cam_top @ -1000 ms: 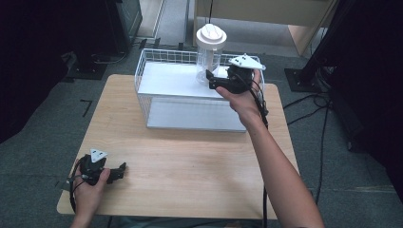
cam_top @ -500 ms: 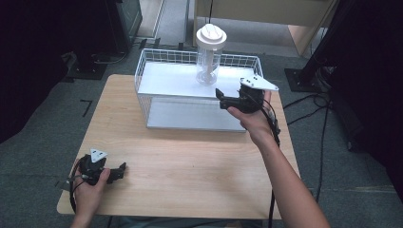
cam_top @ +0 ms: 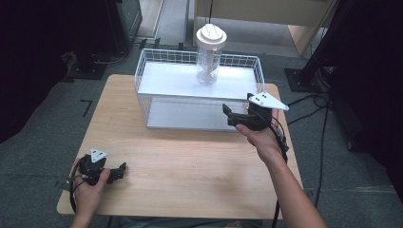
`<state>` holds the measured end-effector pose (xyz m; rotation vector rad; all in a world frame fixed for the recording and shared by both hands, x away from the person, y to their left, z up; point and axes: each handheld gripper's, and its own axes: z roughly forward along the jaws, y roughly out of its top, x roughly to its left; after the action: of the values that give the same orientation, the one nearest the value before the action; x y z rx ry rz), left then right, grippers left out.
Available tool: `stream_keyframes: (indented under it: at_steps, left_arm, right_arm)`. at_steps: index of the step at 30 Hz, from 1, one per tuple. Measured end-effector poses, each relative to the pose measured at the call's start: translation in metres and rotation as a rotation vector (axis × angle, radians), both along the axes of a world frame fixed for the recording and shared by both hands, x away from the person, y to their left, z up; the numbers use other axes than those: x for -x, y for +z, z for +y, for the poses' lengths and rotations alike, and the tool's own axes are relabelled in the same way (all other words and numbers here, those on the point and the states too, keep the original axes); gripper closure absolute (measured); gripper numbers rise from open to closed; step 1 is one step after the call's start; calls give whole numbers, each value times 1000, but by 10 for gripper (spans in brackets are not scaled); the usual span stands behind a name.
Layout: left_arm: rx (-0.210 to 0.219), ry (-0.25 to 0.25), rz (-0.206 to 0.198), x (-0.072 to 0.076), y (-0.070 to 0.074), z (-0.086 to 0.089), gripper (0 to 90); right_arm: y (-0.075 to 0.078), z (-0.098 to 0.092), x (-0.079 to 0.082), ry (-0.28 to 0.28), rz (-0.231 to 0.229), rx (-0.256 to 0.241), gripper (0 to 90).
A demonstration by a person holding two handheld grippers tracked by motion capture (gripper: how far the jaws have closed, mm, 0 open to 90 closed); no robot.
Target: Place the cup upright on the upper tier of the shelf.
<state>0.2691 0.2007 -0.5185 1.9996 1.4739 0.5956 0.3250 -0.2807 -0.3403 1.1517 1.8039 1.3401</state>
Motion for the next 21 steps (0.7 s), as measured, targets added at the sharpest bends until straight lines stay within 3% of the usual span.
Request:
stream_keyframes:
  at_steps: [7, 21]
  left_arm:
    - [0, 0, -1, 0, 0, 0, 0]
    - [2, 1, -1, 0, 0, 0, 0]
  right_arm:
    - [-10, -13, 18, -12, 7, 4, 58]
    - [-36, -36, 48, -28, 59, -44, 59]
